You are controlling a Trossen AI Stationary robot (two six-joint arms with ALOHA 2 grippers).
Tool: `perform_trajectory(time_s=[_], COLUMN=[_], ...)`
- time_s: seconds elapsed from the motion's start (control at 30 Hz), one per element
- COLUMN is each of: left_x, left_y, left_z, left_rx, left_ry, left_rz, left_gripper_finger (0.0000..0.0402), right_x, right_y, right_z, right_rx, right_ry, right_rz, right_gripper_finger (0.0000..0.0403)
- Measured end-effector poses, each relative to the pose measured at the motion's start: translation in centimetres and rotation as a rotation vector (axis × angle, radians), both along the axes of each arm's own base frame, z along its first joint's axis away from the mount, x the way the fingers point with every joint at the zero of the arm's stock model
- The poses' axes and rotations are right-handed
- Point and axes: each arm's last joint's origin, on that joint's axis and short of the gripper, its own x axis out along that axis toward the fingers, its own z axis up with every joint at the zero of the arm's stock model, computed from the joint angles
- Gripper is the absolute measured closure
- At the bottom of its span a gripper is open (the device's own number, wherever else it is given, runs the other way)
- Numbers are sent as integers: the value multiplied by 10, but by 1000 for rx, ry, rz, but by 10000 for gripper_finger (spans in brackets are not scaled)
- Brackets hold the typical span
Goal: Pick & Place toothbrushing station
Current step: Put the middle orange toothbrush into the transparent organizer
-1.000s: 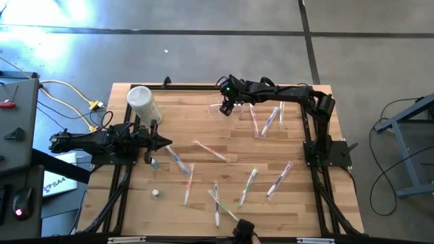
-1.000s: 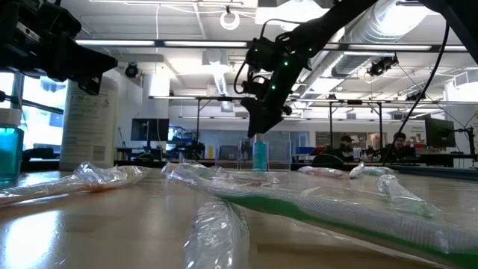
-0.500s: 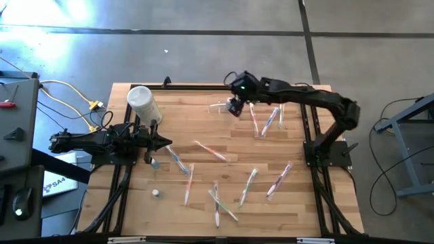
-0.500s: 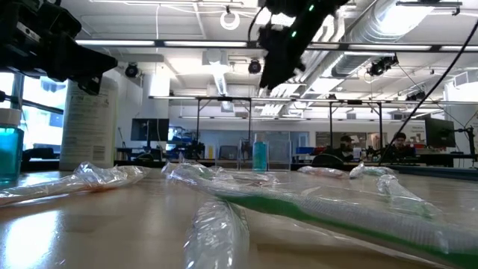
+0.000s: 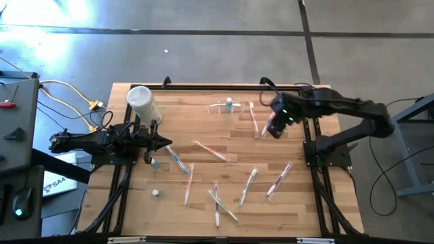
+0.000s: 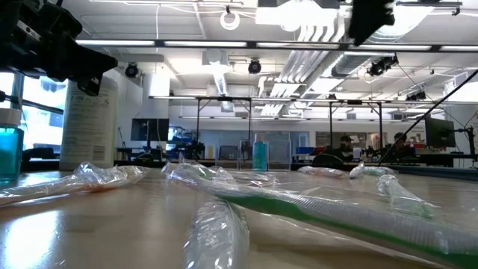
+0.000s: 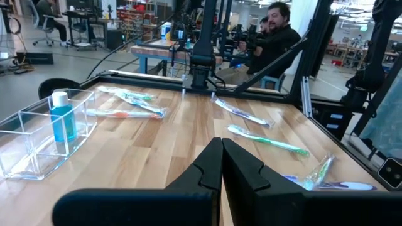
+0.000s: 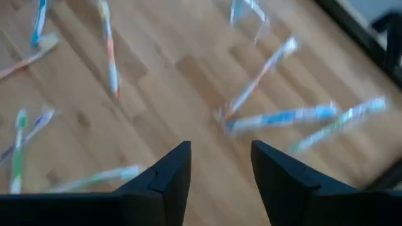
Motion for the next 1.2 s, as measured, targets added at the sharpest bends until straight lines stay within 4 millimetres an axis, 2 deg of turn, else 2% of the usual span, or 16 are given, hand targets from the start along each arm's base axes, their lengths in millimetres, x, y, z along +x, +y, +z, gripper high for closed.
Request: perform_trajectory(time_s=[0.27, 0.37, 0.53, 0.77, 0.97, 1.07, 1.2], left_x=[0, 0, 0, -1, -3, -2, 0], left_y=[0, 0, 0, 0, 0, 0, -1], left_z=[0, 0, 0, 12, 29, 29, 29], left_rx=[-37, -92, -63, 38, 6, 4, 5], left_ry=[0, 1, -4, -92, -143, -141, -135], left_rz=[-1, -1, -8, -8, -6, -16, -24], left_gripper_finger=[394, 394, 394, 394, 393, 393, 393], right_x=[-49, -62, -80, -77, -68, -66, -65], right_y=[32, 41, 53, 64, 69, 67, 65], right_z=[10, 6, -12, -63, -102, -116, -123], right_rx=[24, 33, 28, -164, -319, -406, -508], right_ry=[-20, -31, -94, -107, -190, -230, -298], right_rz=[-162, -216, -236, -184, -184, -198, -239], right_gripper_finger=[265, 266, 266, 266, 266, 266, 266])
